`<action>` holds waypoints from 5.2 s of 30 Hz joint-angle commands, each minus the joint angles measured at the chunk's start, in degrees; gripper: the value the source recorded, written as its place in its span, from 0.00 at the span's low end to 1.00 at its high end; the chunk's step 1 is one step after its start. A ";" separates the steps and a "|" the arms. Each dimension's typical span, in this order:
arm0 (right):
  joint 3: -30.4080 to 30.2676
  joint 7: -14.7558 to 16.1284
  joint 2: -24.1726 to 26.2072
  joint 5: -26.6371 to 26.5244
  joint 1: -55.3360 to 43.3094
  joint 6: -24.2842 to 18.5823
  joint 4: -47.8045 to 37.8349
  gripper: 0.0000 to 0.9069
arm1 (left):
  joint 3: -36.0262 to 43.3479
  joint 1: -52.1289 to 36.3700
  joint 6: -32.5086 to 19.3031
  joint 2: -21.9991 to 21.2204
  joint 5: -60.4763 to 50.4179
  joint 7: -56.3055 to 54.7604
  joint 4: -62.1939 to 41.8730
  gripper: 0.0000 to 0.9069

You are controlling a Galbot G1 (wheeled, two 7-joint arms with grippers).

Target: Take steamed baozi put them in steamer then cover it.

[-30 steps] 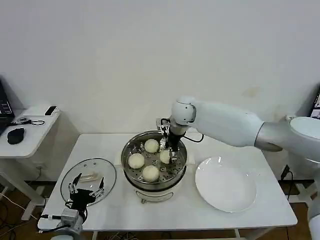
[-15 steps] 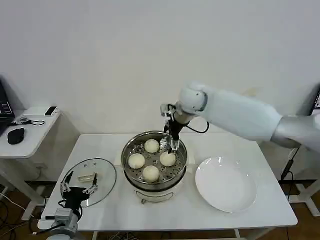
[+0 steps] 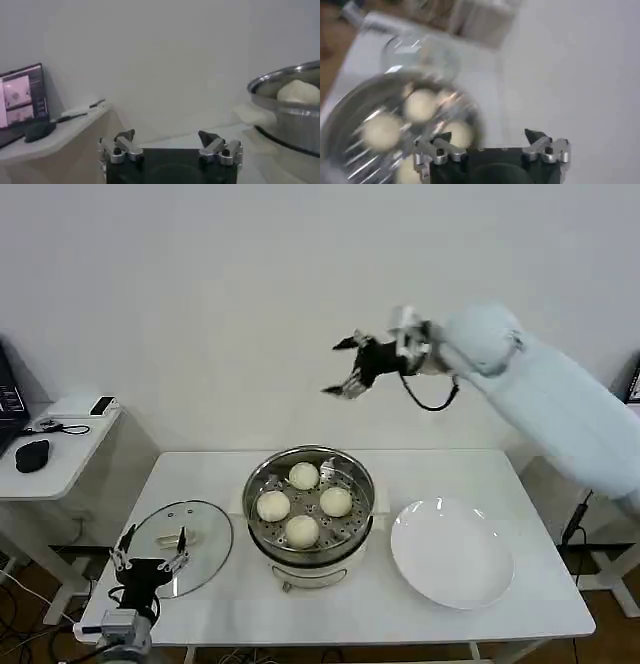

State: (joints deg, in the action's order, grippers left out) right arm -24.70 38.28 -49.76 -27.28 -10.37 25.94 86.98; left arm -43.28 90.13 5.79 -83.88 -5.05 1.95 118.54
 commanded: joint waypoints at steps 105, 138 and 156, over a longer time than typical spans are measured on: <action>71.92 -31.06 -20.43 4.10 98.51 -14.30 25.33 1.00 | 5.39 -25.20 -5.20 6.55 -63.23 -14.96 -46.51 0.00; 71.20 -31.19 -20.64 3.98 97.12 -14.99 23.85 1.00 | 0.64 -14.30 2.34 9.81 -70.81 -0.70 -11.42 0.00; 71.45 -31.26 -21.03 3.78 96.17 -14.81 23.51 1.00 | 10.64 -16.09 19.60 11.04 -79.99 9.19 1.88 0.00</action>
State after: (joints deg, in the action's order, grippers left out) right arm 46.75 7.04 -70.85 -23.52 86.00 11.02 110.47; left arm -40.96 75.22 11.03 -72.77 -77.95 5.08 110.93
